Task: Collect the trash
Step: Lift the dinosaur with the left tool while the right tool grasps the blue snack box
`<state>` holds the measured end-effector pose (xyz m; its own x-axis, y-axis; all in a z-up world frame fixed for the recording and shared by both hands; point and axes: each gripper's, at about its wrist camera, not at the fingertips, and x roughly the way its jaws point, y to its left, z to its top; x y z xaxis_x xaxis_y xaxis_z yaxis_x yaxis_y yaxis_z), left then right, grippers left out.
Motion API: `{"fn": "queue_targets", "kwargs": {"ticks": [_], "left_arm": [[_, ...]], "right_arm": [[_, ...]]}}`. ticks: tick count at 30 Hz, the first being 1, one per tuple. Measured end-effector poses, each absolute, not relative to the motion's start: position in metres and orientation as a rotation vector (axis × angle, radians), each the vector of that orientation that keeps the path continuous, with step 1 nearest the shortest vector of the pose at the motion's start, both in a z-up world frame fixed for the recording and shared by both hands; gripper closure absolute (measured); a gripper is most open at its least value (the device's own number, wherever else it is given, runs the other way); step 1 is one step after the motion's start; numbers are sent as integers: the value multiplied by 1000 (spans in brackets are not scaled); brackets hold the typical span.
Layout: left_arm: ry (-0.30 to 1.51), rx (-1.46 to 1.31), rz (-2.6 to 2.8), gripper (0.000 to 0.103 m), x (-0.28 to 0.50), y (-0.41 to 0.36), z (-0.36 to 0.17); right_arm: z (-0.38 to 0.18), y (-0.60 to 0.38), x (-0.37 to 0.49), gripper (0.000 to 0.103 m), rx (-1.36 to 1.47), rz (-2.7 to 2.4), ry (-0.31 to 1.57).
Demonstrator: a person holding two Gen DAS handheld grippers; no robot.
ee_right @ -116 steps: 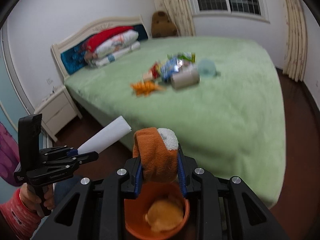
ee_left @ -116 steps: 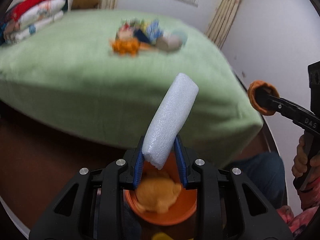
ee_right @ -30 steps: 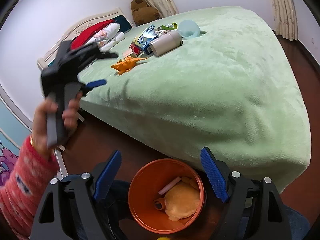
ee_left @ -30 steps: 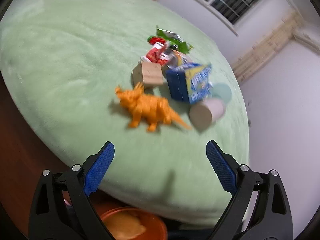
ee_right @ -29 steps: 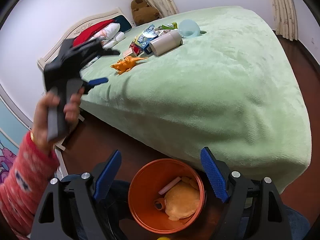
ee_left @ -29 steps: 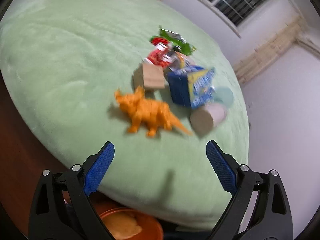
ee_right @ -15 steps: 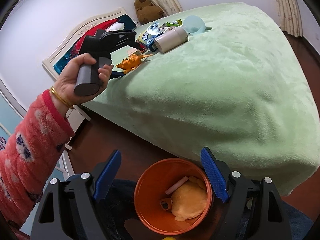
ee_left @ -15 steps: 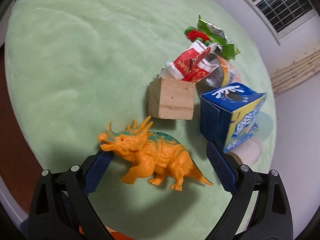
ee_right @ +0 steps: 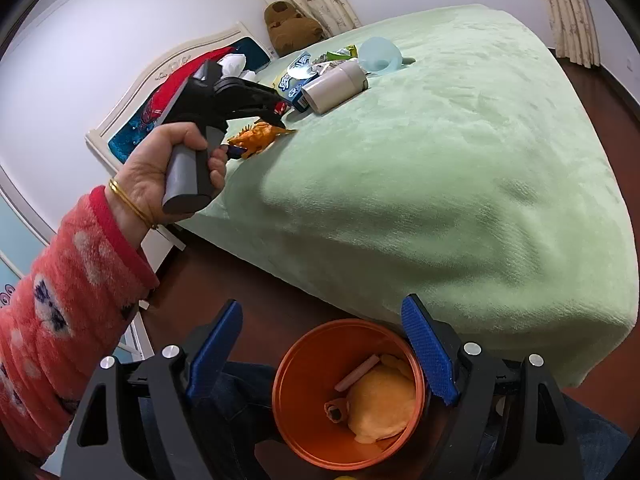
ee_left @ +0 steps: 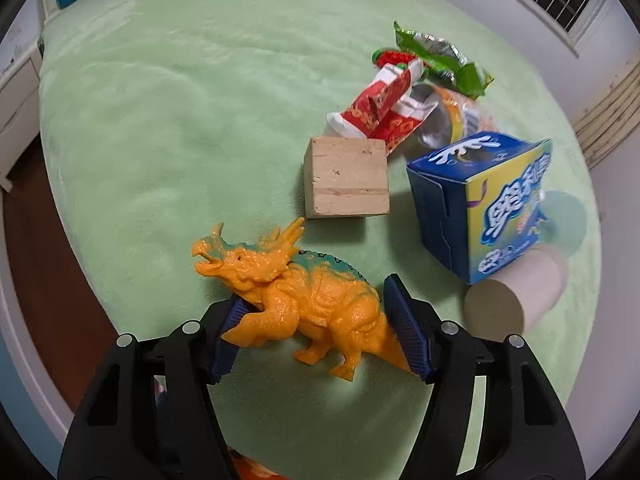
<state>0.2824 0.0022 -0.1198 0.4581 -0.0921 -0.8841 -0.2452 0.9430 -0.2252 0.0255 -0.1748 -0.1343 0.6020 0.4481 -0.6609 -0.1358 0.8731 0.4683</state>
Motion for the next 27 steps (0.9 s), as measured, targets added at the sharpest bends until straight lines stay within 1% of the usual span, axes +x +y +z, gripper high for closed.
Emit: {"fn": "queue_targets", "kwargs": {"ticks": [9, 15, 16, 27], "left_arm": [[1030, -396, -2, 40, 259, 21, -105], [953, -374, -87, 41, 222, 32, -87], [937, -363, -100, 48, 212, 35, -84], [870, -363, -168, 48, 168, 67, -84]], "right_arm": [[-126, -175, 21, 23, 378, 337, 843], [-117, -176, 28, 23, 350, 316, 833], [-115, -176, 30, 23, 347, 315, 831], [-72, -150, 96, 23, 295, 306, 757]]}}
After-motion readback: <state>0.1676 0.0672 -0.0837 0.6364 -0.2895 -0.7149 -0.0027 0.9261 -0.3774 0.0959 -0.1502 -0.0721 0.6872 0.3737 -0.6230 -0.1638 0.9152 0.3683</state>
